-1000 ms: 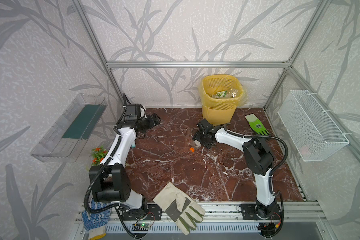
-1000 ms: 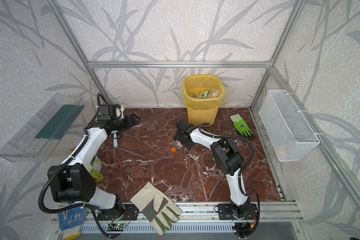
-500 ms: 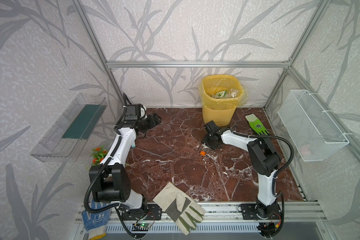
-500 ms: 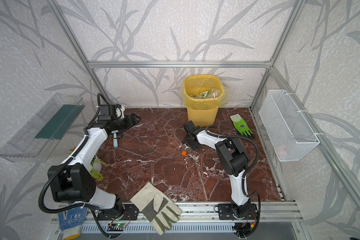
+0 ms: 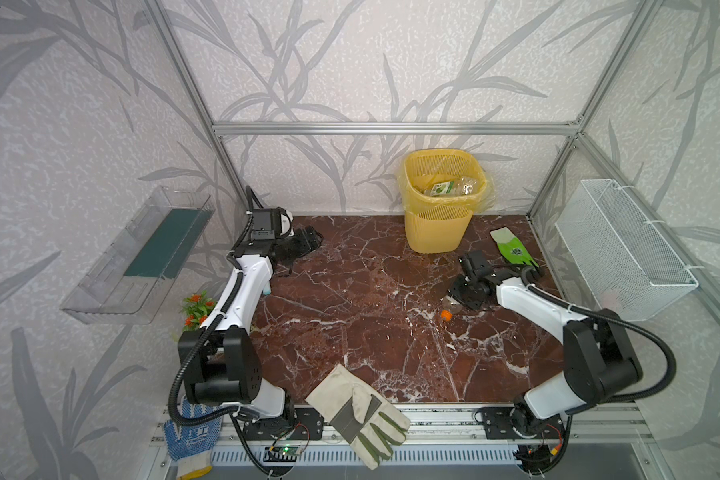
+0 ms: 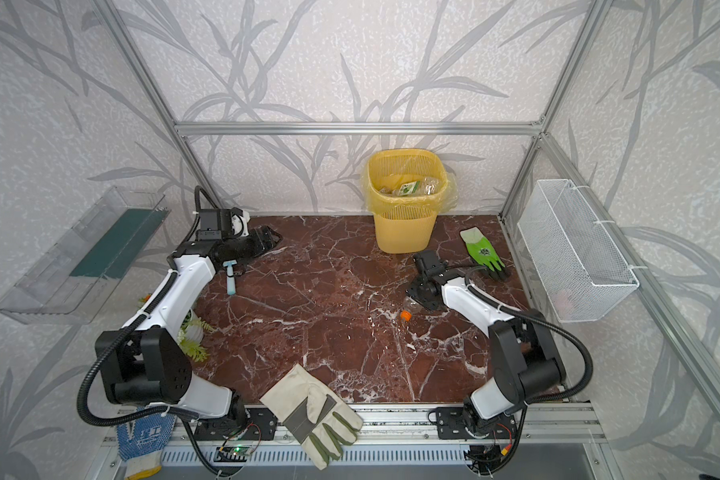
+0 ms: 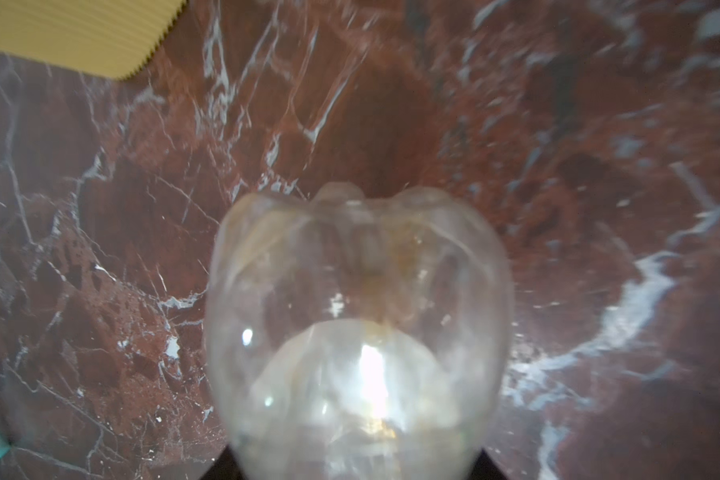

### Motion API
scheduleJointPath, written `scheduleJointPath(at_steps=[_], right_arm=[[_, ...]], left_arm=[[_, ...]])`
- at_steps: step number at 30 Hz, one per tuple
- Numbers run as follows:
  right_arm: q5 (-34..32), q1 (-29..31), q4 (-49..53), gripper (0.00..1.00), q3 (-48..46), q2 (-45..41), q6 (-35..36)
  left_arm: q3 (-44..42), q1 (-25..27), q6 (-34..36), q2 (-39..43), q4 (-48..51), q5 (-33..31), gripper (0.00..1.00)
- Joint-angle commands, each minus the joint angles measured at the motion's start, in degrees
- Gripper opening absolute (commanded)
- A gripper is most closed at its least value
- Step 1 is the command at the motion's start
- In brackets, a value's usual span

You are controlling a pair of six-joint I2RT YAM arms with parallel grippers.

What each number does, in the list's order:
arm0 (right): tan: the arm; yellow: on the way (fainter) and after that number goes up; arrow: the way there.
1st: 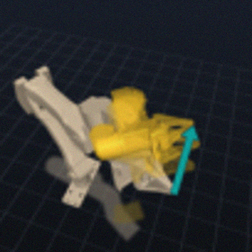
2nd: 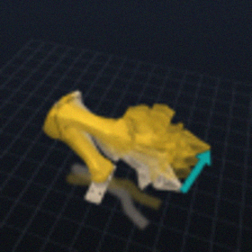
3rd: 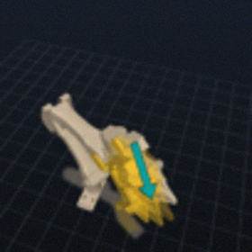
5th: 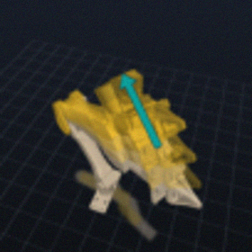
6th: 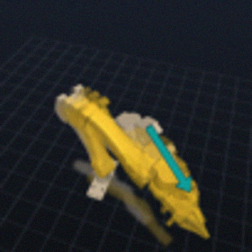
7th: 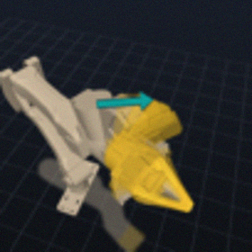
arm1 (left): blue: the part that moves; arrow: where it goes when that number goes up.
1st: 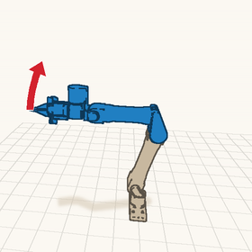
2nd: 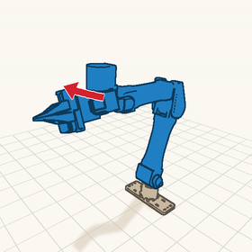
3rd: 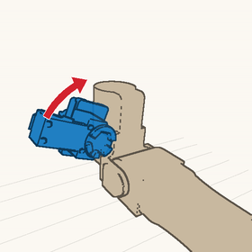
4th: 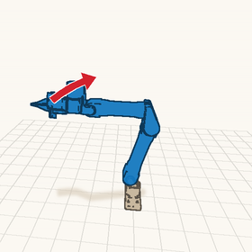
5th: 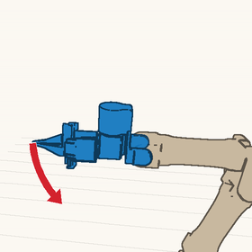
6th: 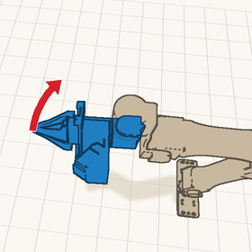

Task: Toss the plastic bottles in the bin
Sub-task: 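Lift the orange-label bottle over the yellow bin and open the right gripper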

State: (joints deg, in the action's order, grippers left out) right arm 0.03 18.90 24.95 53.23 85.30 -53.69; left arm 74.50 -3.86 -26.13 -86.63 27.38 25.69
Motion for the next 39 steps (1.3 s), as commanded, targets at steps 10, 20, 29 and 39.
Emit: scheduleJointPath(at_steps=[10, 20, 29, 39], right_arm=[[-4.05, -10.09, 7.53, 0.45, -21.29, -22.24, 4.16], [3.95, -9.12, 14.48, 0.55, 37.95, -9.8, 21.7], [6.08, -9.5, 49.74, 0.99, 97.47, 21.82, 29.84], [7.17, -11.31, 20.6, 0.99, 60.17, 2.46, 26.18]], left_arm=[[-0.5, 0.43, 0.47, -2.16, -0.3, 1.37, 0.87], [-0.58, 1.33, 1.4, -0.56, -0.11, 0.73, 0.87], [-1.17, 1.74, 2.83, 2.43, -0.22, -0.77, 0.92], [-0.54, 1.82, 3.02, 0.94, 0.06, 0.24, 0.91]])
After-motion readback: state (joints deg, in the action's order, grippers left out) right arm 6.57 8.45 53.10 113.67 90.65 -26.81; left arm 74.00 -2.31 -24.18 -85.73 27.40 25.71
